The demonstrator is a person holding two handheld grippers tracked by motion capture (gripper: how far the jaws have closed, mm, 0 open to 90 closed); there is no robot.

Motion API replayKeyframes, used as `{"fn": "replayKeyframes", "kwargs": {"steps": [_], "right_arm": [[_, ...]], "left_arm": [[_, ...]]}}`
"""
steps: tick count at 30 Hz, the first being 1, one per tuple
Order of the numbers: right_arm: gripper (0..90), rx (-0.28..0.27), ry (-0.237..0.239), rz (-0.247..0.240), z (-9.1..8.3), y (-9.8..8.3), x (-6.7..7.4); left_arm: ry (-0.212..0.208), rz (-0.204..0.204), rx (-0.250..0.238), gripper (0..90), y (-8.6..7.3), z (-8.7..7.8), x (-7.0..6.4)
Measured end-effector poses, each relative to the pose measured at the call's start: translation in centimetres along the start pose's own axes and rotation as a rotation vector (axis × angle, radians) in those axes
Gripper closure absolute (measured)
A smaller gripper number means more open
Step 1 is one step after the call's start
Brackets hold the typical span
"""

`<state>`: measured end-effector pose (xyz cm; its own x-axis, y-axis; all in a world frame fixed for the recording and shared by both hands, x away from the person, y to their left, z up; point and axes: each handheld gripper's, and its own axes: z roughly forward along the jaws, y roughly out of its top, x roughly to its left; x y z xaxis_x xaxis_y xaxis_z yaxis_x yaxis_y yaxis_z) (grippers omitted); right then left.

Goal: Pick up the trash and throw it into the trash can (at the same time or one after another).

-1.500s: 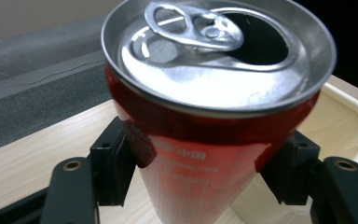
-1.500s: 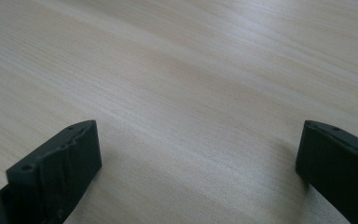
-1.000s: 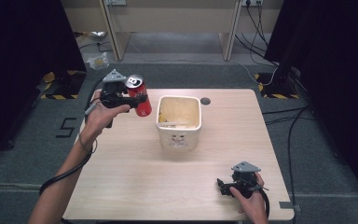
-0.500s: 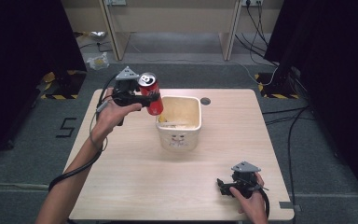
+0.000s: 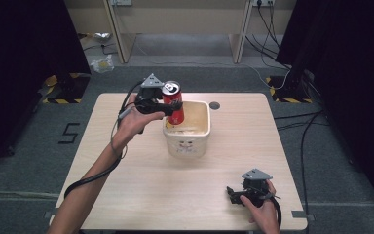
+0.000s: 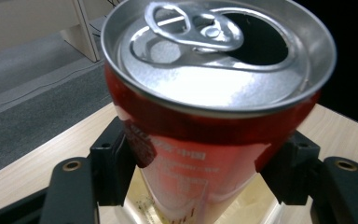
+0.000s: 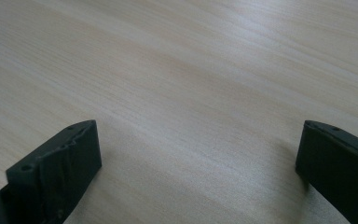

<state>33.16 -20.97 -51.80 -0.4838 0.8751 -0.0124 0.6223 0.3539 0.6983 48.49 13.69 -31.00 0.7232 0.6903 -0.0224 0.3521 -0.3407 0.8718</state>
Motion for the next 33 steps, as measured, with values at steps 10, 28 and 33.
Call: {"fn": "replayKeyframes", "kwargs": {"steps": [10,28,33], "right_arm": [[0.2,0.000,0.000,0.000,0.0,0.0,0.0],[0.2,0.002,0.003,-0.010,0.0,0.0,0.0],[0.2,0.002,0.003,-0.010,0.0,0.0,0.0]], "left_arm": [[-0.009,0.000,0.022,33.8,-0.6,1.7,-0.4],[0.007,-0.019,0.044,33.6,-1.4,3.8,0.0],[0.006,-0.022,0.051,33.6,-1.6,4.2,0.2]]}}
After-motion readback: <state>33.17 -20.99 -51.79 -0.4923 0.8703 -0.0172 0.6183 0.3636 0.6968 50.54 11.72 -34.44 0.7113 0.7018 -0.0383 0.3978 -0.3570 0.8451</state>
